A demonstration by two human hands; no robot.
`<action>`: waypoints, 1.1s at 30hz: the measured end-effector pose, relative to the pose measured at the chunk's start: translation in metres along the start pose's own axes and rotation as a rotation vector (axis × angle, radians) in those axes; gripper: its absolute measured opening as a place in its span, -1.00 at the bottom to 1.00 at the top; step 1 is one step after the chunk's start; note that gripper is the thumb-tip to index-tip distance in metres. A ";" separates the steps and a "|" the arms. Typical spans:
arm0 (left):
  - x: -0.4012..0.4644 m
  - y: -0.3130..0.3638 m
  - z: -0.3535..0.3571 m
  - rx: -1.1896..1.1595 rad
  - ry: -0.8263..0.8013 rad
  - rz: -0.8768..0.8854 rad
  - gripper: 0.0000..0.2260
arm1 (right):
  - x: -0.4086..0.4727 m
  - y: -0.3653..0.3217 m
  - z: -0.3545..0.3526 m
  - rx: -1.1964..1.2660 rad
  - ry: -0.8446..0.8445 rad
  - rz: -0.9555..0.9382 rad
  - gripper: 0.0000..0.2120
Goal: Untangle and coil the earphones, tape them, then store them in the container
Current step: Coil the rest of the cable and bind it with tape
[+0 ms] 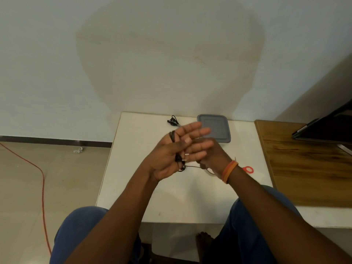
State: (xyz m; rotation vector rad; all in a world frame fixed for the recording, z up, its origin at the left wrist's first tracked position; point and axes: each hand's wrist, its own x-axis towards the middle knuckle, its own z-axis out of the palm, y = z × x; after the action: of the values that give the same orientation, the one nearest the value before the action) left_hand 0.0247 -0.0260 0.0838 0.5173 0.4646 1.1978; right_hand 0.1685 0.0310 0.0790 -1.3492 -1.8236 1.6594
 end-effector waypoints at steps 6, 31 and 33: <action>0.005 0.005 -0.020 0.108 0.392 0.199 -0.51 | -0.006 0.004 0.034 -0.118 -0.057 -0.045 -0.73; -0.006 -0.017 -0.009 0.802 0.006 -0.677 -0.08 | -0.010 -0.009 -0.029 -0.429 0.012 -0.423 -0.90; -0.004 -0.015 -0.006 0.744 -0.051 -0.681 -0.11 | -0.010 -0.011 -0.027 -0.349 0.012 -0.418 -0.94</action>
State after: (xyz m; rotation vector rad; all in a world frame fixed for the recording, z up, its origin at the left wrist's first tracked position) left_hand 0.0310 -0.0335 0.0700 0.9236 0.9597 0.3248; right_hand 0.1899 0.0404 0.1000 -0.9938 -2.2727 1.1565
